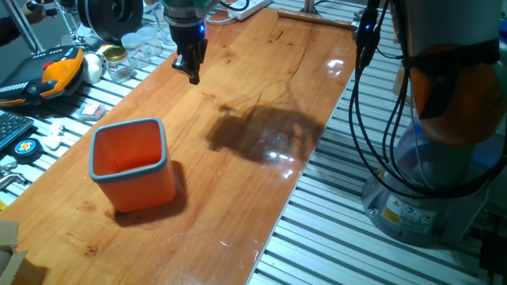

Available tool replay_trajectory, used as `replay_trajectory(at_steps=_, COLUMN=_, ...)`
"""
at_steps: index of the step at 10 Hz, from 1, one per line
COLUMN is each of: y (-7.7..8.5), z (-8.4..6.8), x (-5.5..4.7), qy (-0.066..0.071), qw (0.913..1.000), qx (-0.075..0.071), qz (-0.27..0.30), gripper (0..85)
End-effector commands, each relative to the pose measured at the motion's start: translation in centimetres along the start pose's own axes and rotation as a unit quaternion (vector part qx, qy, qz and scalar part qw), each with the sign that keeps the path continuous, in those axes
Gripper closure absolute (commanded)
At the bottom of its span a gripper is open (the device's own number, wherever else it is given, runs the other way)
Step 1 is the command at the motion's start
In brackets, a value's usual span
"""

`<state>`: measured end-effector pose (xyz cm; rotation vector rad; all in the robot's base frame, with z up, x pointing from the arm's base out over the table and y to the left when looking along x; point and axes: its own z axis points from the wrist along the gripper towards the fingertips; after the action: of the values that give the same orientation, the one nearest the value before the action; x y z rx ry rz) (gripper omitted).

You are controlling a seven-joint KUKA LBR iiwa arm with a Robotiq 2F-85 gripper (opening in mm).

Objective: Put the garbage in the trash can

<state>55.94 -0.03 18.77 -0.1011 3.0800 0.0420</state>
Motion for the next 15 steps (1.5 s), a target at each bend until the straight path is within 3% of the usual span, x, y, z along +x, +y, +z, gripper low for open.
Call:
replay_trajectory(at_steps=1, y=0.02, z=0.05, x=-0.02, qy=-0.001, qw=1.0, qx=0.0, qz=0.001, gripper=85.0)
replay_trajectory(at_steps=8, y=0.03, z=0.04, x=-0.07, qy=-0.001, qw=0.9999, qx=-0.011, qz=0.004, gripper=85.0)
replay_trajectory(at_steps=15, y=0.01, z=0.02, x=-0.03, qy=-0.009, qw=0.9999, qx=0.002, qz=0.005, gripper=85.0)
